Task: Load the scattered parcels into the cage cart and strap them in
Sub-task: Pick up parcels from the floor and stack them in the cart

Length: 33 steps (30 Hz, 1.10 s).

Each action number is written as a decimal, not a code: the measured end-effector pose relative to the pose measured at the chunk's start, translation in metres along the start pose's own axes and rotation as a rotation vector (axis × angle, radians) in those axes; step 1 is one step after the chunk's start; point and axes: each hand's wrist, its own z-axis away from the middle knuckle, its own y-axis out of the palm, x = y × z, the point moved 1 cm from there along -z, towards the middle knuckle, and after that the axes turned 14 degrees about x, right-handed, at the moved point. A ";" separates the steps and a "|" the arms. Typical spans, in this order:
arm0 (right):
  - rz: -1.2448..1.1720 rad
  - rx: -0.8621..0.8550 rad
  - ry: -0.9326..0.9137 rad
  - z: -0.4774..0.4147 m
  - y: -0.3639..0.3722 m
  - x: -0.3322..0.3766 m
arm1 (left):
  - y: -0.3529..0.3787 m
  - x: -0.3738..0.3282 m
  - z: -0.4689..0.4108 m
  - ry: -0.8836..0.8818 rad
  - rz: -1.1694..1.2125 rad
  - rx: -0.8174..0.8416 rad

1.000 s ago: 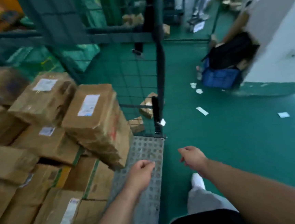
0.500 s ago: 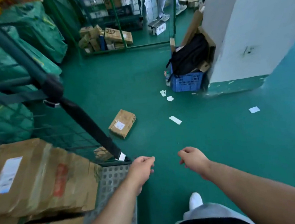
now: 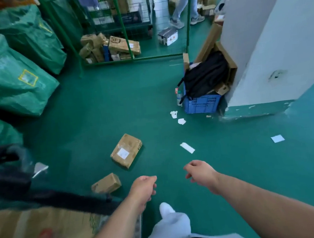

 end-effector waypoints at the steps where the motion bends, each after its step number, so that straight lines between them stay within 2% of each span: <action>1: -0.008 -0.019 0.010 -0.002 -0.006 0.011 | -0.006 -0.015 -0.013 -0.007 -0.025 0.013; 6: -0.021 -0.108 0.010 -0.013 -0.045 0.063 | -0.021 -0.110 -0.050 0.077 -0.149 0.098; 10: -0.049 -0.144 0.007 -0.044 -0.065 0.090 | -0.027 -0.170 -0.085 0.124 -0.155 0.128; 14: -0.022 -0.087 0.049 -0.088 -0.075 0.111 | -0.037 -0.194 -0.122 0.038 -0.088 0.126; 19: 0.126 0.003 0.059 -0.168 -0.103 0.152 | -0.070 -0.204 -0.168 -0.100 0.010 0.045; 24: 0.444 0.175 0.081 -0.258 -0.120 0.229 | -0.131 -0.206 -0.191 -0.243 0.308 -0.150; 29: 0.706 0.281 0.068 -0.325 -0.107 0.309 | -0.173 -0.177 -0.209 -0.331 0.590 -0.318; 33: 0.796 0.382 0.108 -0.379 -0.077 0.339 | -0.198 -0.146 -0.245 -0.407 0.713 -0.344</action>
